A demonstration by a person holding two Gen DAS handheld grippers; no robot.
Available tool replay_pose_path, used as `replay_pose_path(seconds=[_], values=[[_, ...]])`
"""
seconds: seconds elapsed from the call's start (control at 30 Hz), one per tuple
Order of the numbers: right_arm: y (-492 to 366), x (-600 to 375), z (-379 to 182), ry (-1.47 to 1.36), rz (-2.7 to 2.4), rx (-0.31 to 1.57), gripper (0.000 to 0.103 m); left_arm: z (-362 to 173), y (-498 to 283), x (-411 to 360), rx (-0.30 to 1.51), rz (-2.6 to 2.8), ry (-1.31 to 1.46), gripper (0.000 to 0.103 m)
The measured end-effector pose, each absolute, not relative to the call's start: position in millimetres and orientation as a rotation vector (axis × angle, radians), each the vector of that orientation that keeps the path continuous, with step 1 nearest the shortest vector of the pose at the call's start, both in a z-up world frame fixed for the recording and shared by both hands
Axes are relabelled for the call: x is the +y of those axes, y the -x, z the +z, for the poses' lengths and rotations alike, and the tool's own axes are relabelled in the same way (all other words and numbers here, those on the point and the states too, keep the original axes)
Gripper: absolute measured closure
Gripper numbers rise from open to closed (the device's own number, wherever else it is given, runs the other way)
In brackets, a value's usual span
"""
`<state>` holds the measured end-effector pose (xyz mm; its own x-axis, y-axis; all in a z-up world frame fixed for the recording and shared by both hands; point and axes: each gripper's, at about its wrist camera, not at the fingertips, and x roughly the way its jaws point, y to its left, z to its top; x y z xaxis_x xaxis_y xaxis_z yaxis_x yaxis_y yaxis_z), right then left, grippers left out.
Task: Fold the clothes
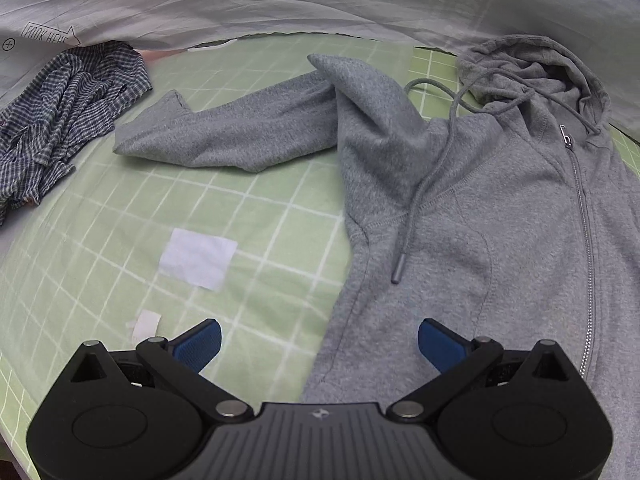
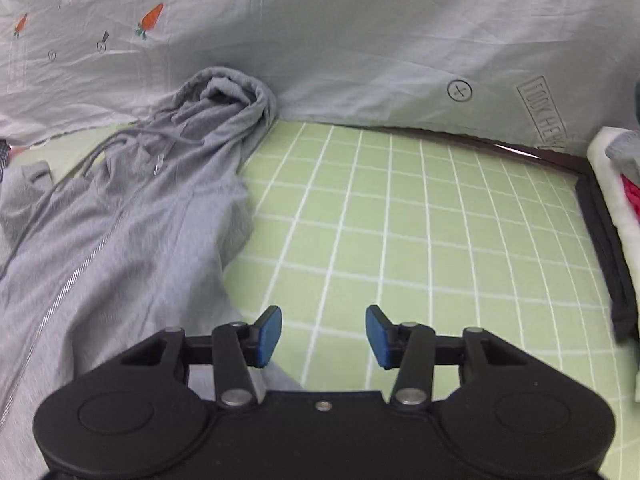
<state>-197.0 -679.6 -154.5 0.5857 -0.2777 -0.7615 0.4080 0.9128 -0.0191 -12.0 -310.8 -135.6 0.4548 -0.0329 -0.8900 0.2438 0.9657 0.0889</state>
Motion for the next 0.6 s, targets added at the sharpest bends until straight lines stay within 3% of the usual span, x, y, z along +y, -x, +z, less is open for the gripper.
replay_pose_path(seconds=[0.3, 0.37, 0.43, 0.6], values=[[237, -668, -170, -0.175, -0.320, 0.890, 0.056, -119, 63, -312, 1.062, -0.204, -0.213, 0.000], [241, -669, -171, -0.188, -0.302, 0.883, 0.062, -117, 72, -313, 1.060, -0.210, -0.213, 0.000], [244, -671, -170, -0.205, -0.299, 0.872, 0.097, -116, 79, -313, 1.058, -0.209, -0.214, 0.000], [255, -682, -164, -0.203, -0.430, 0.812, 0.098, -113, 87, -311, 1.051, -0.191, -0.210, 0.000]])
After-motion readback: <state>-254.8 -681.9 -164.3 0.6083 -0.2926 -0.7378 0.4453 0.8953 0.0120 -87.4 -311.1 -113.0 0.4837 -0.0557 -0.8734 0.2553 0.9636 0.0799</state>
